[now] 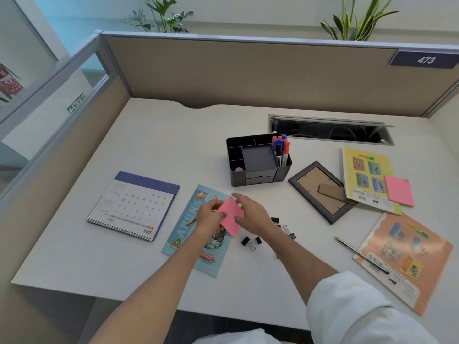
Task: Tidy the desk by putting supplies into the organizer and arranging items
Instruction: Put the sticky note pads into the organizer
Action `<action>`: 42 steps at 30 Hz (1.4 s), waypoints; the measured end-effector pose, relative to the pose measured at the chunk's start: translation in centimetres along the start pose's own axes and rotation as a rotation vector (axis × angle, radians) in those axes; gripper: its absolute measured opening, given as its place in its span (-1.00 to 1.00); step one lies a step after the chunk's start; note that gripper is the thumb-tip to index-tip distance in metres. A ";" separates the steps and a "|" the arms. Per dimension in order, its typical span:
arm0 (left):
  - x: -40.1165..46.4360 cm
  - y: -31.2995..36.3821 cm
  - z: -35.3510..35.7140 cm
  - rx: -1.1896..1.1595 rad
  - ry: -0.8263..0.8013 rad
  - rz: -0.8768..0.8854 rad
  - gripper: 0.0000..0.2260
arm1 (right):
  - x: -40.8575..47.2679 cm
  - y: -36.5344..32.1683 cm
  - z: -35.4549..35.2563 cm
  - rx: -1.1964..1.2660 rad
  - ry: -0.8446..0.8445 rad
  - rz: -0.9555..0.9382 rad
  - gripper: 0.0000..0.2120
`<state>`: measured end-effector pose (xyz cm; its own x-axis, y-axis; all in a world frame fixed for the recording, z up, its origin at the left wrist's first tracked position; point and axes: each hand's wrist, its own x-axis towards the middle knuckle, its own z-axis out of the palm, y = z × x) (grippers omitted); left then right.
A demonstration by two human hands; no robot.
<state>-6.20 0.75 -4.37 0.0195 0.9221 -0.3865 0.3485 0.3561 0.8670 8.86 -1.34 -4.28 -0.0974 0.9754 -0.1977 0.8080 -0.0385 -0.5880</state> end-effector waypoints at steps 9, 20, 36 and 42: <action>-0.6 1.6 0.2 -0.357 -0.017 -0.079 -0.80 | 0.5 0.0 -1.9 0.304 0.179 0.185 -0.77; -0.8 2.2 3.6 -0.483 -0.171 -0.241 -0.68 | -1.1 2.3 -3.9 0.707 0.275 0.273 -0.79; 0.3 6.2 12.2 -0.355 -0.258 -0.163 -0.72 | -5.1 12.7 -11.4 0.551 0.502 0.509 -0.82; 0.5 7.8 15.0 -0.317 -0.278 -0.144 -0.69 | -6.9 16.7 -14.9 0.518 0.556 0.582 -0.85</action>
<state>10.57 1.71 -2.56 0.2580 0.7994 -0.5426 0.0621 0.5468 0.8350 31.70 -5.48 -1.08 0.6361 0.7313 -0.2462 0.2722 -0.5112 -0.8152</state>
